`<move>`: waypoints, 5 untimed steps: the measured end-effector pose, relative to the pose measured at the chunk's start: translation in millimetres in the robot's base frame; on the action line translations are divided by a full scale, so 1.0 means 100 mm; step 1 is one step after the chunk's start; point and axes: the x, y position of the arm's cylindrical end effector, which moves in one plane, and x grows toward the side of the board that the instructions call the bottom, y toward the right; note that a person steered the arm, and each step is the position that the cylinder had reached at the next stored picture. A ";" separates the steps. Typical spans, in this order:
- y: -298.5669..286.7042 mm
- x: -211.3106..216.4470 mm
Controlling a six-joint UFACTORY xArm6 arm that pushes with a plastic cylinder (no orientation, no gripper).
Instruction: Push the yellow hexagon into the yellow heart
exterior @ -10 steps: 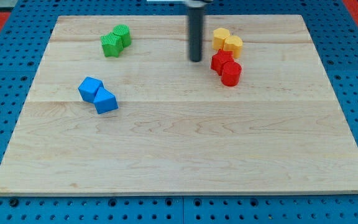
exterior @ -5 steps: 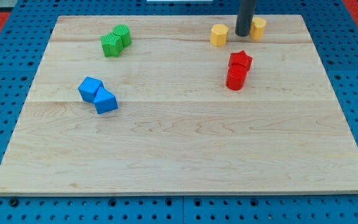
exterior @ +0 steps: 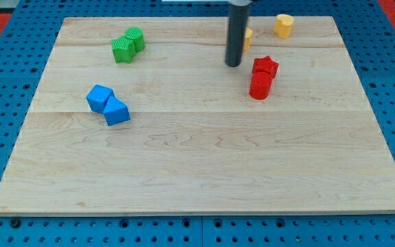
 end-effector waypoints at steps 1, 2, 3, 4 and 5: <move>-0.05 -0.28; 0.39 -0.60; 0.10 -0.71; 0.44 -0.88; 0.56 -0.90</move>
